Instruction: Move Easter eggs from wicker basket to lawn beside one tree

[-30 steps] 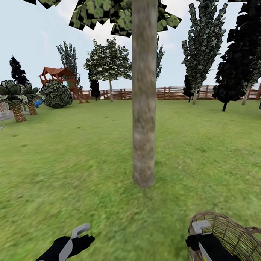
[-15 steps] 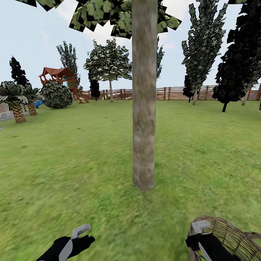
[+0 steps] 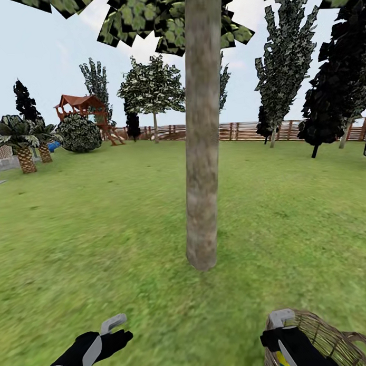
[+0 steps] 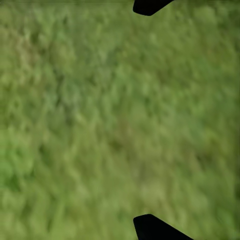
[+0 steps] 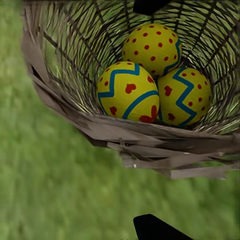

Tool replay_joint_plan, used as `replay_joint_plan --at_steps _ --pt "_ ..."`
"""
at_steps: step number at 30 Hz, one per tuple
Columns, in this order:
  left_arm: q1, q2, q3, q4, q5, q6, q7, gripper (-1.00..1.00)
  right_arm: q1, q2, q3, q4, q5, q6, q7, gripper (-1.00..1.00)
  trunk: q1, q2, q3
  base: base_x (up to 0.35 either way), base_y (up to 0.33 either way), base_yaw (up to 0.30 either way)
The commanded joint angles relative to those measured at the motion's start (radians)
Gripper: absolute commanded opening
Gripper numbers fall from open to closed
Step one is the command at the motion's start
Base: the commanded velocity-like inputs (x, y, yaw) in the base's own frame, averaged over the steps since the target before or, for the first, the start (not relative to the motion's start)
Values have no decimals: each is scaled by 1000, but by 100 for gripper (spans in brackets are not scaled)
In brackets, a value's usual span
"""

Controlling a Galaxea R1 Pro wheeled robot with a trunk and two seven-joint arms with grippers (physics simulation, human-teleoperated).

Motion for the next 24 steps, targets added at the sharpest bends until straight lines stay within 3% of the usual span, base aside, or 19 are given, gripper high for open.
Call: replay_joint_plan --at_steps 1,7,24 --pt "0 0 5 -2 4 7 -2 100 -1 -1 5 -1 -1 6 -6 100 -4 7 2 0 0 0" --pt "0 0 5 -2 4 6 -2 100 -1 -2 5 -1 -2 8 -5 100 -27 49 21 0 0 -38" --pt "0 -2 5 -2 4 6 -2 100 -1 -6 4 -3 -3 9 -4 100 -92 168 74 0 0 -274"
